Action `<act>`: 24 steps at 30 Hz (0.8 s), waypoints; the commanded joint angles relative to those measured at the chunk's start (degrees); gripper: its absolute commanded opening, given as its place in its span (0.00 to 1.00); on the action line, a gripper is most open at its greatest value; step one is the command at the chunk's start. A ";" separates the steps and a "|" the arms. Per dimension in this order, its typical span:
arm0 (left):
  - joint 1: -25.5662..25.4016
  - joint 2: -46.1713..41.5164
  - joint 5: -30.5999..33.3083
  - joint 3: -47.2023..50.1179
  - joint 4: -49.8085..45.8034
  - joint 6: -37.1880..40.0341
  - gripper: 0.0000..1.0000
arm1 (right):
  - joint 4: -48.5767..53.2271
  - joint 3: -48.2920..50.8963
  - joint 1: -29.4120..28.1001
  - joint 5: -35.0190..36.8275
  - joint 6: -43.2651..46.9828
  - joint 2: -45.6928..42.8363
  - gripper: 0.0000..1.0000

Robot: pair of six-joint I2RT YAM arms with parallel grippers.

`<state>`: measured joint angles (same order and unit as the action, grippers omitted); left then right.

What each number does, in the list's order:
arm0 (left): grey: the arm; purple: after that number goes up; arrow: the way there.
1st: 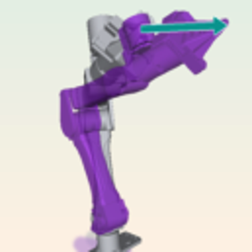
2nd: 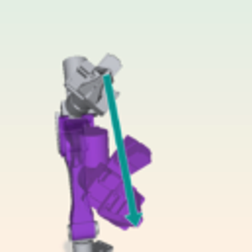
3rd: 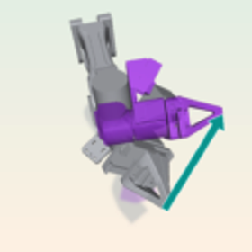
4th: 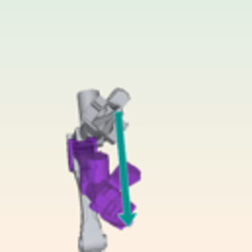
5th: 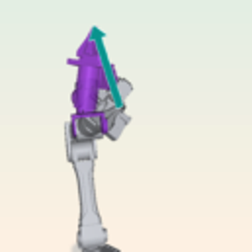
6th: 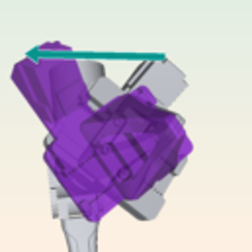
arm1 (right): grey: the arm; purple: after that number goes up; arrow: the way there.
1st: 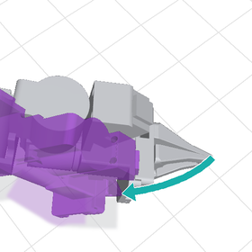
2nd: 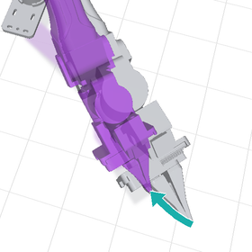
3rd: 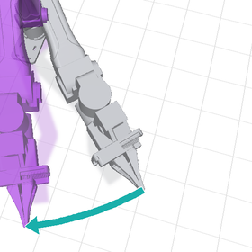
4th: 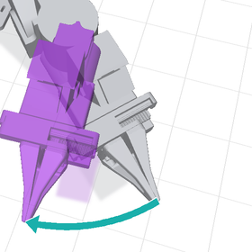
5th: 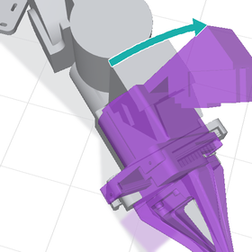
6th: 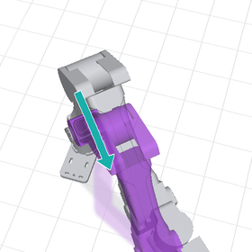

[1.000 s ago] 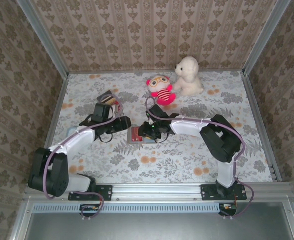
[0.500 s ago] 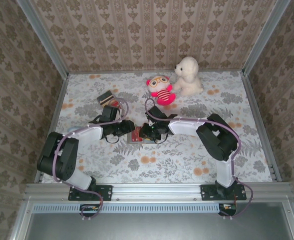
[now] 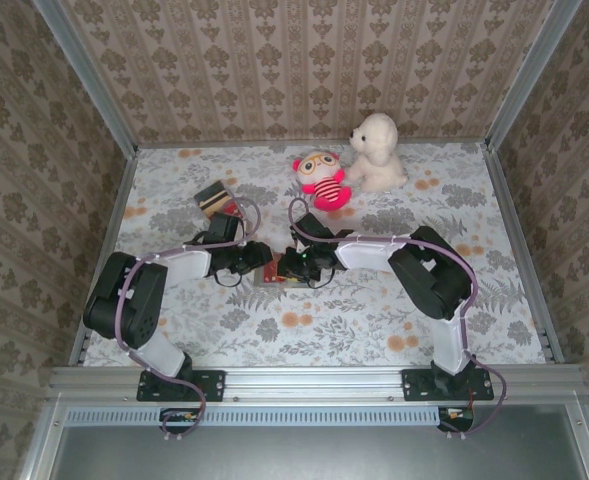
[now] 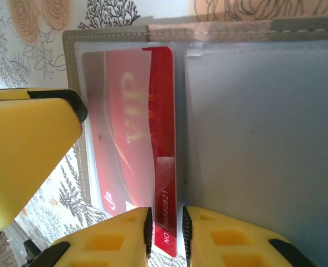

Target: Take the credit cards out of the card holder

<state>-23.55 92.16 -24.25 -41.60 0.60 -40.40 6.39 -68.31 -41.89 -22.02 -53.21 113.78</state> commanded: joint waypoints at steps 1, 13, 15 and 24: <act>-0.09 0.92 0.87 1.57 0.08 -1.03 0.36 | -0.58 -0.33 -0.04 -2.06 -1.10 1.64 0.26; -0.05 0.76 2.15 2.19 -0.41 -0.75 0.37 | -2.19 1.59 0.58 -2.61 -1.89 0.04 0.18; -0.03 0.74 2.14 2.17 -0.40 -0.68 0.37 | -2.26 1.93 0.67 -2.51 -1.94 -0.46 0.16; 0.43 0.63 1.93 1.96 -0.65 -0.20 0.38 | -1.87 4.74 1.42 -1.42 -2.04 -3.32 0.10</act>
<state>-23.53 92.16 -23.79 -40.64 2.61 -40.80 2.94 -65.43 -41.04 -24.29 -54.46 112.62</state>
